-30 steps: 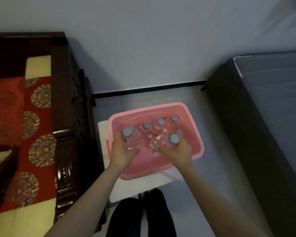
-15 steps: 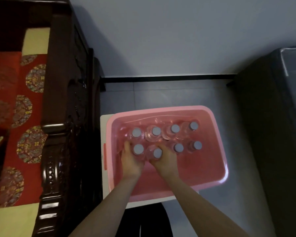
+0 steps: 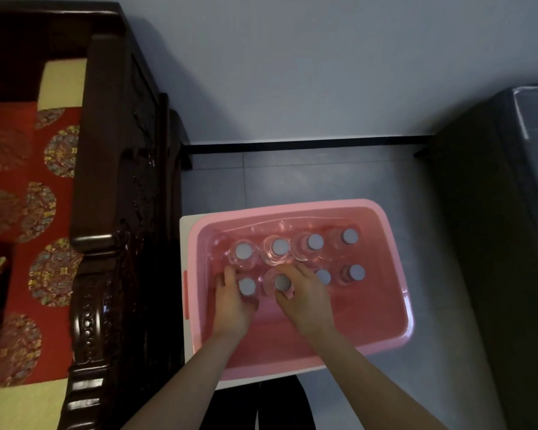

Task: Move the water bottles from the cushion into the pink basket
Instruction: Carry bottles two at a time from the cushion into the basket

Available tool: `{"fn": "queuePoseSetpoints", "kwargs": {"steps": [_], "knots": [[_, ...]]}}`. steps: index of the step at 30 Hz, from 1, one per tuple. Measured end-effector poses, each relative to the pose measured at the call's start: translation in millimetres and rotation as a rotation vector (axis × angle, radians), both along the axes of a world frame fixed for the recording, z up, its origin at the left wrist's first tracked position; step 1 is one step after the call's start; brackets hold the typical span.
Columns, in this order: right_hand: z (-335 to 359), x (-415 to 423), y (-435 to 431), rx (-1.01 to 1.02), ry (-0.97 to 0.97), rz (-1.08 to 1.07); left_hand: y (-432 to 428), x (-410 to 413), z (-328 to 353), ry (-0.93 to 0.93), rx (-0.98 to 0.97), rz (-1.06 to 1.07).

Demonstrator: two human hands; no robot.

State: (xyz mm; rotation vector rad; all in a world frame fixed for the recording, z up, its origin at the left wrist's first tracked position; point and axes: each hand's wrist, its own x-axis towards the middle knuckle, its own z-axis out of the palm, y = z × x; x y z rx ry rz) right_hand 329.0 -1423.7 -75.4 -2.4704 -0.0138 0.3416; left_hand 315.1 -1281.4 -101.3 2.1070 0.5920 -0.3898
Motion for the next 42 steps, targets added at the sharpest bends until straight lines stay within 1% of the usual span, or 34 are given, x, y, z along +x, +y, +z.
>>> {"fn": "queuePoseSetpoints", "kwargs": {"steps": [3, 5, 10, 16, 22, 24, 26, 28, 29, 31, 32, 33, 35, 38, 40, 42], "knots": [[3.4, 3.4, -0.6, 0.001, 0.012, 0.071, 4.7, -4.9, 10.6, -0.077, 0.013, -0.109], [2.9, 5.7, -0.8, -0.019, -0.005, 0.083, 7.1, -9.4, 12.5, -0.123, 0.021, -0.124], [-2.9, 1.8, -3.4, -0.065, -0.038, 0.106, 8.5, -4.3, 12.4, -0.163, 0.086, -0.175], [-0.6, 2.9, -1.1, -0.056, -0.054, 0.066, 3.8, 7.9, 12.9, -0.144, 0.153, -0.221], [4.8, -0.6, -7.4, 0.025, 0.045, 0.084, 2.2, 7.1, 6.8, -0.148, 0.146, -0.253], [16.2, 0.8, -13.0, 0.039, 0.070, 0.044, 5.5, 9.7, 10.5, -0.142, 0.108, -0.276], [34.6, 2.9, -20.7, 0.074, 0.057, -0.042, 11.7, 14.7, 21.7, -0.116, 0.036, -0.303], [65.0, 5.6, -30.1, 0.250, 0.047, -0.236, 20.2, 18.0, 49.0, -0.138, -0.084, -0.308], [83.4, 6.6, -34.0, 0.384, 0.063, -0.368, 25.1, 18.9, 65.6, -0.152, -0.178, -0.253], [116.2, 7.6, -44.7, 0.669, 0.162, -0.596, 36.7, 20.0, 109.2, -0.160, -0.441, -0.027], [131.5, 6.2, -49.5, 0.788, 0.238, -0.651, 43.1, 18.3, 131.4, -0.161, -0.594, 0.100], [146.5, 3.4, -53.5, 0.879, 0.293, -0.658, 49.0, 14.5, 152.5, -0.160, -0.745, 0.208], [171.7, -4.3, -56.8, 0.997, 0.330, -0.633, 63.4, 0.6, 188.7, -0.207, -0.966, 0.365], [194.4, -19.3, -52.2, 1.018, 0.355, -0.563, 80.6, -31.0, 226.9, -0.286, -1.080, 0.540], [207.7, -30.6, -39.6, 0.987, 0.392, -0.444, 89.9, -62.8, 244.6, -0.364, -1.087, 0.674], [213.2, -34.4, -28.8, 0.959, 0.425, -0.355, 95.5, -87.9, 254.6, -0.388, -1.095, 0.772]]}}
